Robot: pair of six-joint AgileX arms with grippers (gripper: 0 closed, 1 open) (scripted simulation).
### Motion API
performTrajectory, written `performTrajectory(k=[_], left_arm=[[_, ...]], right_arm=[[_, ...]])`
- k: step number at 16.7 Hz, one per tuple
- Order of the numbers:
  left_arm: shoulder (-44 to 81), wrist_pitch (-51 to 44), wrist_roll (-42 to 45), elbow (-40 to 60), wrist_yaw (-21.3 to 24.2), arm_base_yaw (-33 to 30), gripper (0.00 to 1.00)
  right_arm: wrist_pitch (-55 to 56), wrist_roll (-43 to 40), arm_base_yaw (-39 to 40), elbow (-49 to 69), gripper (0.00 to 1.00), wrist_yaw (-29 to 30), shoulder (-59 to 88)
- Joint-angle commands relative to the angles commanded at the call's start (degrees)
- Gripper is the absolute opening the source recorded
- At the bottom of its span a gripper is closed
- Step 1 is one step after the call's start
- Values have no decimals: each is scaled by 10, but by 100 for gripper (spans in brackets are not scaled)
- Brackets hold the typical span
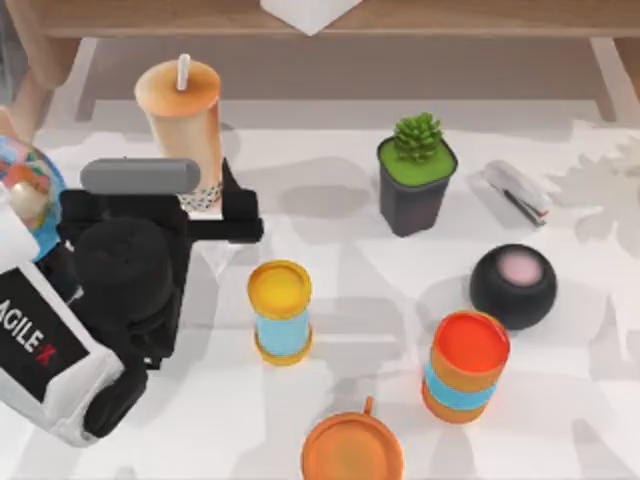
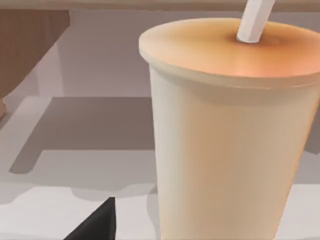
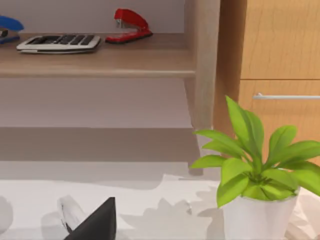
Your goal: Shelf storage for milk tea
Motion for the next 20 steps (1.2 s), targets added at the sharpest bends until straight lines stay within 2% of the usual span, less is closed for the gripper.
performTrajectory(k=[5, 12, 17, 20], left_arm=[[18, -4, 1, 26, 9, 3, 100], [95, -64, 7, 163, 54, 54, 100], [104, -71, 7, 177, 61, 61, 100], [104, -71, 7, 177, 61, 61, 77]], right_arm=[[0, 0, 0, 0, 100, 0, 0], [0, 0, 0, 0, 100, 0, 0], [0, 0, 0, 0, 100, 0, 0], [0, 0, 0, 0, 100, 0, 0]])
